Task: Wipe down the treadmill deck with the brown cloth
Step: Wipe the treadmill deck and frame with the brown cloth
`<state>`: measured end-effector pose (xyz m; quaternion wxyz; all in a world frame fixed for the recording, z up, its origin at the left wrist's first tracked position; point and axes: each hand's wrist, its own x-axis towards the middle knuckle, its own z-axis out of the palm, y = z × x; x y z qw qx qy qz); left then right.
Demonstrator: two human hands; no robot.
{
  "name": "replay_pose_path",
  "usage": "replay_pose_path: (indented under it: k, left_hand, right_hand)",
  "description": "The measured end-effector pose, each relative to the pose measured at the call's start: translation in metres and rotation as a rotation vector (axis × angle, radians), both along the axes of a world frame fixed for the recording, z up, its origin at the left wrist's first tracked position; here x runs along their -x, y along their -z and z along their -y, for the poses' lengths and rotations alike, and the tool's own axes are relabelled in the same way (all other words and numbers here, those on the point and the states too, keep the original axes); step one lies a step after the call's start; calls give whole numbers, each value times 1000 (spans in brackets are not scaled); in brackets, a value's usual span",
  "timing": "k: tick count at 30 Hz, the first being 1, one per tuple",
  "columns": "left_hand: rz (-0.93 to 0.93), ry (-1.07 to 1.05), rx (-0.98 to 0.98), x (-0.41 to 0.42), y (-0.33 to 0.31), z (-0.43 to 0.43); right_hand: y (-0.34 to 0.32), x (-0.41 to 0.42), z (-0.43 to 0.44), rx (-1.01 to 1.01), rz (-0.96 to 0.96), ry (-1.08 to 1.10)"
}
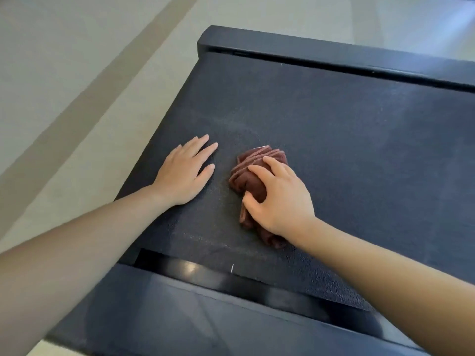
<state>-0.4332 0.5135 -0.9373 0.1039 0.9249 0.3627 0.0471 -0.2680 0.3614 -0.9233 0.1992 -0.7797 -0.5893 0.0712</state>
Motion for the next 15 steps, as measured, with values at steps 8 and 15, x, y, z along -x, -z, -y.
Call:
replay_pose_path:
  k: [8, 15]
  left_hand:
    - [-4, 135, 11, 38, 0, -10]
    - [65, 153, 4, 46, 5, -21]
  right_hand:
    - [-5, 24, -37, 7, -33, 279]
    - [4, 99, 15, -48, -18, 286]
